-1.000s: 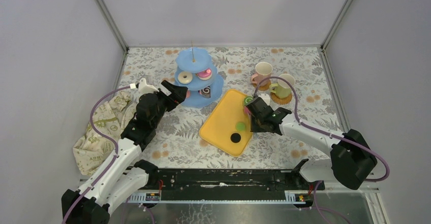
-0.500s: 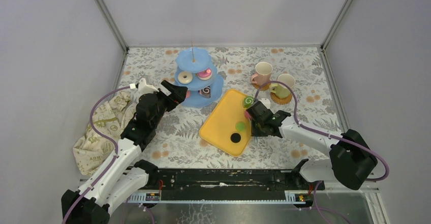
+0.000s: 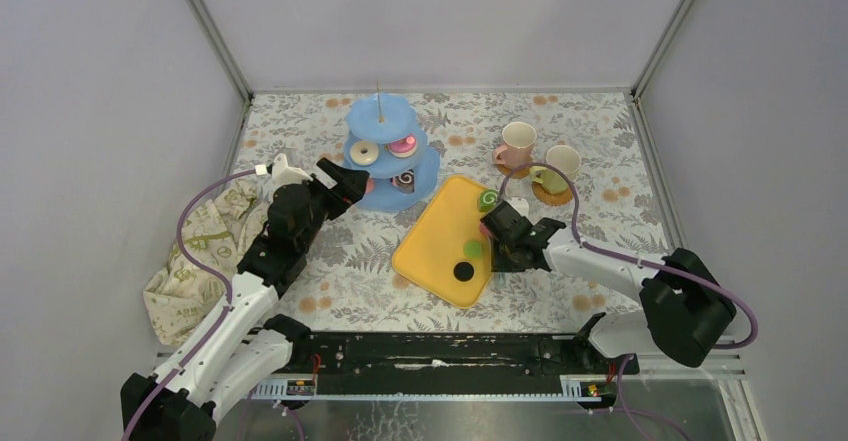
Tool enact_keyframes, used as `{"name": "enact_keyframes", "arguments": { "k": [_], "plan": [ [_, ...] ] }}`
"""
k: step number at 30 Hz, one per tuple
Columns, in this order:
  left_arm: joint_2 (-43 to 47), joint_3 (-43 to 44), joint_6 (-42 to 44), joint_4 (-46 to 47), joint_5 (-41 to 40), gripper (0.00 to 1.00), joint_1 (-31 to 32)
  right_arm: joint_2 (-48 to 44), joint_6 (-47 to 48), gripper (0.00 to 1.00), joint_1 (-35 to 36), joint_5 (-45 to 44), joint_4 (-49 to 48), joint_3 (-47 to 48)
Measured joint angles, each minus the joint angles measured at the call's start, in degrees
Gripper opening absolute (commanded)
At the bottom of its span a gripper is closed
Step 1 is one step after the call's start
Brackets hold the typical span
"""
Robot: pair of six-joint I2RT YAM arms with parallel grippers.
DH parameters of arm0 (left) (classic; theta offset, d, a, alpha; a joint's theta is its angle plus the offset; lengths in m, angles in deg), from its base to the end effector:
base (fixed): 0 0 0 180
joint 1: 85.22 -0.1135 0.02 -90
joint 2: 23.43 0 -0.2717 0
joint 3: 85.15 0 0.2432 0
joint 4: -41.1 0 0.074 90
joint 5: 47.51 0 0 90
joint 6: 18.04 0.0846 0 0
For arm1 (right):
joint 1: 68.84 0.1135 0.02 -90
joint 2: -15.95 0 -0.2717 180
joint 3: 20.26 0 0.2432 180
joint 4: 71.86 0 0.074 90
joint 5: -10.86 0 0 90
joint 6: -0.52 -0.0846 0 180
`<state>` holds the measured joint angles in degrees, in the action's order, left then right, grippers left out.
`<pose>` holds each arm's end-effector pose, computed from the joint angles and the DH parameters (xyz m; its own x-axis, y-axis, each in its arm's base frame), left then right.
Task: Serve the afternoon tea
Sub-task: Pick up the desert from the tray.
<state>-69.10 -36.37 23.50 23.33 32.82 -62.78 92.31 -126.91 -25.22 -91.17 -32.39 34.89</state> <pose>0.2136 -0.0728 0.2812 -0.3244 -0.6644 -0.6734 -0.0252 0.7177 -0.6959 0.2000 0.1662 0.1529 -0.8664 -0.0045 -0.4993 -0.0935 0.9837 0.1533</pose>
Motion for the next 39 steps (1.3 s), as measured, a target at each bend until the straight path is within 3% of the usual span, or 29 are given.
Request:
{"name": "enact_keyframes", "arguments": {
  "k": [9,32,39],
  "plan": [
    [0.00,0.00,-0.02,0.00,0.00,0.97,0.00,3.04,-0.50,0.48,0.00,1.16,-0.26,0.26],
    [-1.18,-0.04,-0.04,0.04,0.07,0.97,0.00,5.88,0.52,0.50,-1.90,1.01,-0.22,3.96],
    [-1.55,-0.24,-0.04,0.11,0.11,0.97,0.00,5.79,1.03,0.56,-2.16,1.22,-0.22,4.04]
  ]
}}
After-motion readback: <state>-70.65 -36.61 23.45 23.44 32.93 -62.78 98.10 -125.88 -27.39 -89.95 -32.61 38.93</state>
